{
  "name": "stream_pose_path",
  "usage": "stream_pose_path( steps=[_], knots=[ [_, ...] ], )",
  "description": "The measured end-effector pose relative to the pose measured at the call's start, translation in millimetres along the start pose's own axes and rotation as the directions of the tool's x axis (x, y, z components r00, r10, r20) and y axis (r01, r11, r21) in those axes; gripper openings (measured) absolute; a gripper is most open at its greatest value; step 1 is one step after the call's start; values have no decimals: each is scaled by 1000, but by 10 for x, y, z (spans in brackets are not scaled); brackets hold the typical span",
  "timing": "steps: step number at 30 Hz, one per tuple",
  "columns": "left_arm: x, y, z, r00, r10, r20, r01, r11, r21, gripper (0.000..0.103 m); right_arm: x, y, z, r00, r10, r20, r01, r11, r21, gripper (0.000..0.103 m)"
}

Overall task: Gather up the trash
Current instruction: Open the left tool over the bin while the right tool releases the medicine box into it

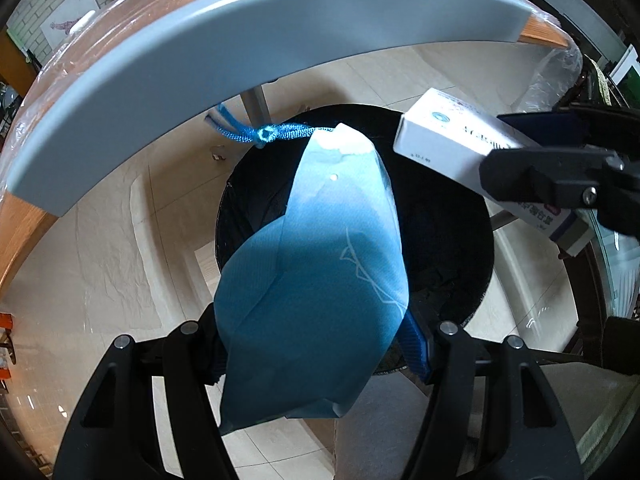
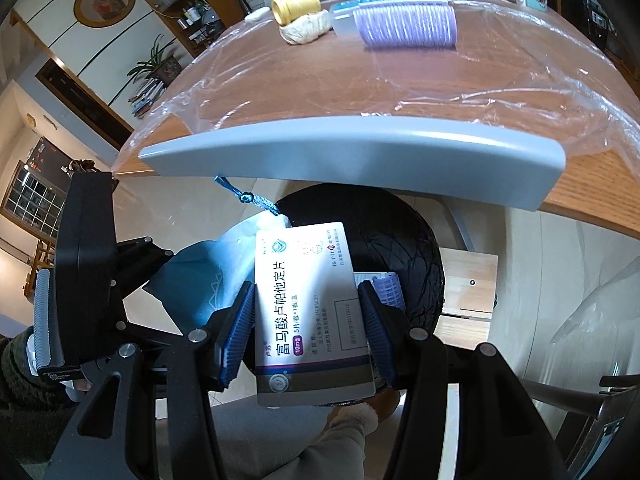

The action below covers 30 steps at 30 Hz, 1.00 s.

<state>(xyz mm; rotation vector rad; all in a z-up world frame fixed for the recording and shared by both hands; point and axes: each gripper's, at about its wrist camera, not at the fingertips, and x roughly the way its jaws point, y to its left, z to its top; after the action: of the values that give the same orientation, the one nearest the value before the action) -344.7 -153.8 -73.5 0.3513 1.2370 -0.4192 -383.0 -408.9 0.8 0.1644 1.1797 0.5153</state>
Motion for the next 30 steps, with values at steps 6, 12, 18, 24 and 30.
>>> stream_pose_path(
  steps=[6, 12, 18, 24, 30],
  knots=[
    [60, 24, 50, 1000, 6, -3, -6, 1000, -4, 67, 93, -14, 14, 1000, -17, -14, 17, 1000, 8, 52],
    [92, 1, 47, 1000, 6, -4, -6, 1000, -2, 67, 137, -37, 55, 999, -30, -19, 30, 999, 13, 52],
    [94, -87, 47, 1000, 14, -2, -14, 1000, 28, 76, 169, -40, 57, 998, -53, -31, 54, 998, 24, 61],
    [35, -98, 19, 1000, 9, 18, -9, 1000, 13, 81, 119, -67, 25, 998, -64, -20, 65, 997, 44, 72],
    [7, -40, -9, 1000, 2, 21, -2, 1000, -6, 84, 58, -114, -29, 997, -76, -13, 77, 995, 71, 84]
  ],
)
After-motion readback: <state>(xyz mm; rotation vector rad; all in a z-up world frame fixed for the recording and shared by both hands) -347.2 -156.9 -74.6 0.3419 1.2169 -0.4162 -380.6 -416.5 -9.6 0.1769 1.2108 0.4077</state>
